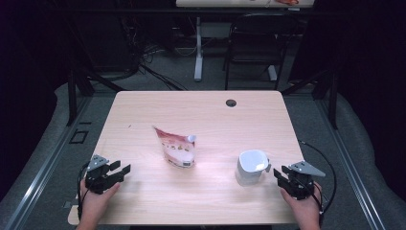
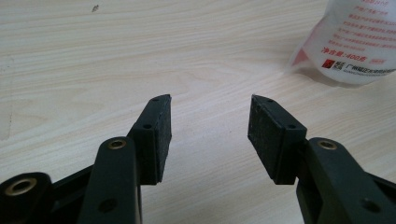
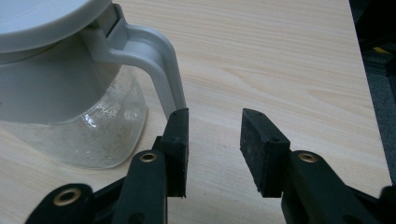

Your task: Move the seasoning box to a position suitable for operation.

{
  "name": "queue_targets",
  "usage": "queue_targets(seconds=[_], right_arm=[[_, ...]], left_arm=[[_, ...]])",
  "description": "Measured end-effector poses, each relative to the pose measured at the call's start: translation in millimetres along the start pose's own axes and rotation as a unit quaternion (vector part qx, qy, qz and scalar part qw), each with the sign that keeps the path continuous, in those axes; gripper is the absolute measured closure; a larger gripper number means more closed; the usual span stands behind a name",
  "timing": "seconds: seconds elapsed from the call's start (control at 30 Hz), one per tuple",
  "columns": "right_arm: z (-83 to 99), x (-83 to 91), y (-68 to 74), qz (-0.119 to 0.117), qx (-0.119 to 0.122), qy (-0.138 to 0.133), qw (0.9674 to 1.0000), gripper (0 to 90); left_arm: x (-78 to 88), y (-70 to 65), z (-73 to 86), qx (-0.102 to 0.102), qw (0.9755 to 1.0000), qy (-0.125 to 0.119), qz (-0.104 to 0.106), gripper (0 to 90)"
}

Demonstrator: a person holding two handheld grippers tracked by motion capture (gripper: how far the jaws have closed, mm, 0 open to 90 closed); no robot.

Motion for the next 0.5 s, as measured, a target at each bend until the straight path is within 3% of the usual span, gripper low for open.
queue_targets(seconds=[0.27,0.5], right_arm=[[-3.6,10.5,2.8,-0.011,0.0,-0.024,0.9997,67.7],[-2.9,8.6,13.2,-0.025,0.026,-0.016,0.9992,69.1]], left_arm=[[-0.9,-8.1,-1.7,-0.008,1.0,0.001,0.003,51.4],[0.6,-9.1,-0.8,-0.009,0.9999,0.0,0.004,56.3]])
Point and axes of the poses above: each handheld gripper's, and its own axes: x roughly backward along the jaws, z roughly out of its underside, y roughly to its left, the point moved 9 cm from there along -x, roughly forward along the jaws, and after that the axes turned 11 degrees about y, right-handed, at the moved point
